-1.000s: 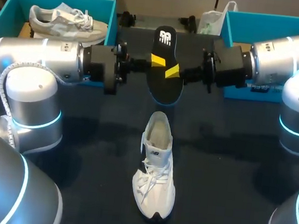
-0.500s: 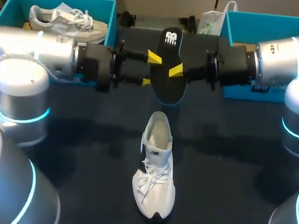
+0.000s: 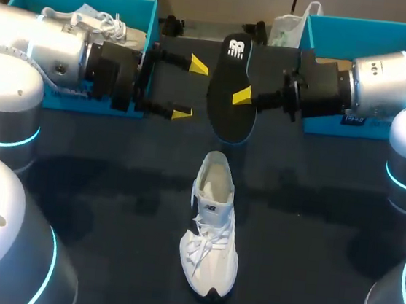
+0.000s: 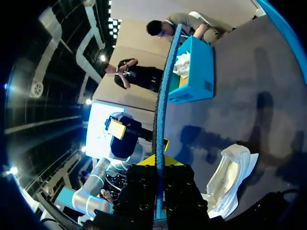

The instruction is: Take the shoe out of the shoebox, open the shoe tongue, remove and reinsert the insole, then place the shoe into the shoebox

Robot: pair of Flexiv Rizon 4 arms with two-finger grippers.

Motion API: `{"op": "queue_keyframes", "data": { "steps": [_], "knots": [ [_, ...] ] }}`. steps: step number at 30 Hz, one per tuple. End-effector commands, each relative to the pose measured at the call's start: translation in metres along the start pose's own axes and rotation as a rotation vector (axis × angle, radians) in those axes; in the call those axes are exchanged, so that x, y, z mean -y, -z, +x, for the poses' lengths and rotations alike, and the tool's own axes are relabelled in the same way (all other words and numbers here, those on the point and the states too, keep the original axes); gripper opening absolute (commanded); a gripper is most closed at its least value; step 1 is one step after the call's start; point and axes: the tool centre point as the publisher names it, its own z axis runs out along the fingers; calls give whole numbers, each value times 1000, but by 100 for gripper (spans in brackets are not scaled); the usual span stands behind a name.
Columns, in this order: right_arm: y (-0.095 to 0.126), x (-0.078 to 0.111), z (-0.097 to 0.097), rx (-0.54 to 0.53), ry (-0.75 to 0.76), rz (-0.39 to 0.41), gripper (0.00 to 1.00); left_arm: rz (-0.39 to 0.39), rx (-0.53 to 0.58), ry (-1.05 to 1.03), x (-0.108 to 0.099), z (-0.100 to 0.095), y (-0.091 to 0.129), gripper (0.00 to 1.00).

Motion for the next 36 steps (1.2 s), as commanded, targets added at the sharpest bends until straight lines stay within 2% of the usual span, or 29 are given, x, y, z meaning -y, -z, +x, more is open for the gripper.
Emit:
{"op": "queue_keyframes", "data": {
  "steps": [1, 2, 4, 5, 7, 8, 11, 12, 13, 25, 26, 28, 30, 34, 35, 36],
  "knots": [
    [3, -1, -1, 21, 1, -26, 0, -126, -99, 116, 7, 2, -9, 100],
    [6, -2, -4, 25, 11, -25, 0, -120, -110, 145, 7, 3, -6, 100],
    [10, 0, -9, 15, 25, -54, 0, -182, -180, 237, 7, 4, -2, 100],
    [12, 1, -13, 10, 29, -53, 0, -158, -187, 282, 7, 6, 3, 100],
    [13, 3, -21, 22, 32, -62, 0, -170, -224, 387, 5, 9, 11, 100],
    [13, 4, -24, 22, 40, -60, 0, -134, -223, 434, 4, 11, 16, 100],
    [10, 6, -34, 33, 71, -70, 0, -163, -296, 636, 1, 19, 27, 100],
    [8, 8, -37, 33, 82, -76, 0, -218, -341, 681, 0, 24, 28, 100],
    [6, 10, -40, 50, 120, -105, 0, -218, -341, 681, 0, 24, 28, 100],
    [4, 12, -42, 42, 133, -89, 0, -218, -341, 681, 0, 24, 28, 100],
    [4, 12, -42, 42, 133, -89, 0, -183, -383, 736, 9, 28, 24, 100],
    [3, 12, -48, 65, 144, -114, 0, -199, -411, 786, 17, 36, 23, 100],
    [2, 14, -54, 43, 166, -132, 0, -226, -449, 856, 24, 42, 25, 100],
    [1, 15, -59, 8, 225, -175, 0, -245, -477, 926, 37, 53, 33, 100],
    [0, 16, -60, 19, 261, -193, 0, -232, -486, 958, 42, 57, 37, 100],
    [-1, 17, -60, 25, 280, -198, 0, -253, -499, 1013, 44, 61, 39, 100]
  ]
}}
